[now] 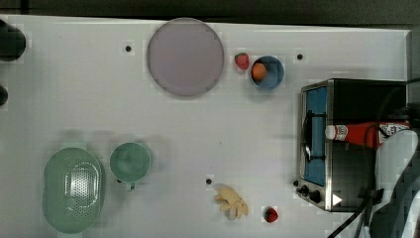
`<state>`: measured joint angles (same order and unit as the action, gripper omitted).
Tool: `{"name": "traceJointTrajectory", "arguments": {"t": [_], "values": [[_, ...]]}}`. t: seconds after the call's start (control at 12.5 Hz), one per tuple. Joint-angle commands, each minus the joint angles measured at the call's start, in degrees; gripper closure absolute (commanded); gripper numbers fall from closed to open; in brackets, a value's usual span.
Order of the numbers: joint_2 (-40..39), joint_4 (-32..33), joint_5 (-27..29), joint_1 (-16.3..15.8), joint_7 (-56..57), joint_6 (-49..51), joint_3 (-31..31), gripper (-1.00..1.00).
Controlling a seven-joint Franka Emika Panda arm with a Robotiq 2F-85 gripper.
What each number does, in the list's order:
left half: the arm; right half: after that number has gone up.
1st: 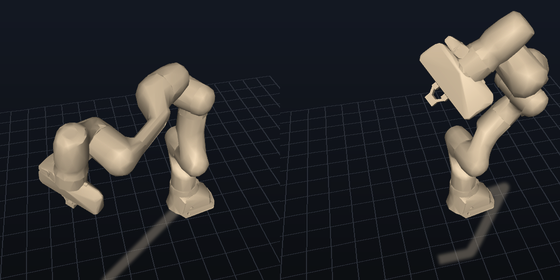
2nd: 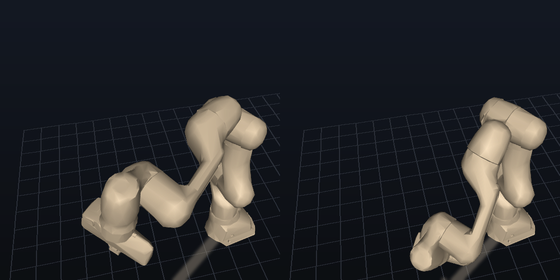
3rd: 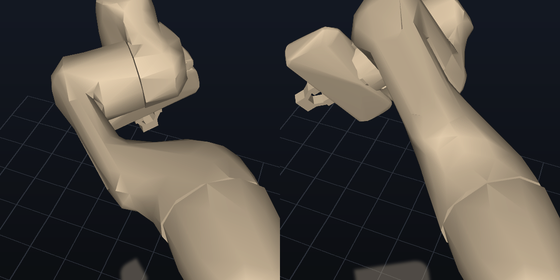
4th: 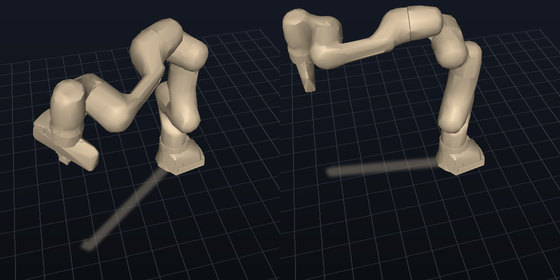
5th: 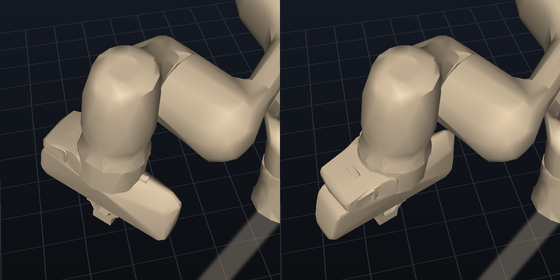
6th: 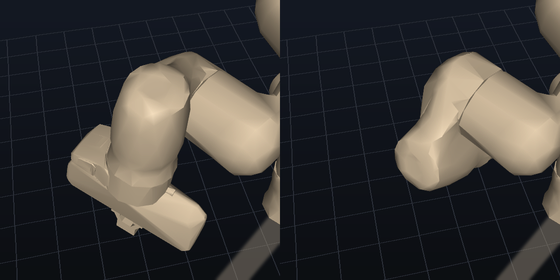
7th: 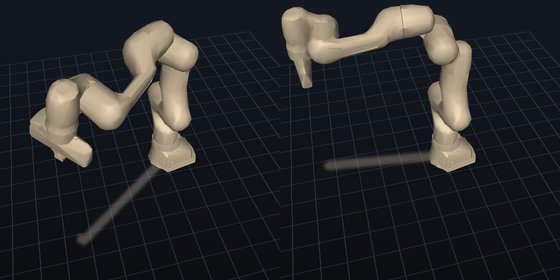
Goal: Pick Ketchup from oven and place it on table.
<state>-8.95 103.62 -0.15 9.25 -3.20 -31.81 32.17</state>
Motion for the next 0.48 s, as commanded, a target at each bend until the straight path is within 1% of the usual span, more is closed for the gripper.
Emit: {"name": "traceJointTrajectory", "arguments": {"t": [0.08,0.16,0.24,0.4,0.48], "values": [[-4.6,-0.3,1.1,0.3,1.9,-0.4,1.1,-1.00],[-5.6,-0.3,4.5,1.0,1.9,-0.4,1.3,-1.00],[-6.4,-0.3,6.7,1.4,1.9,-0.4,1.3,-1.00],[-7.8,-0.3,7.2,1.8,1.9,-0.9,1.3,-1.00],[-8.8,-0.3,8.7,2.0,1.9,-1.1,1.3,-1.00]]}}
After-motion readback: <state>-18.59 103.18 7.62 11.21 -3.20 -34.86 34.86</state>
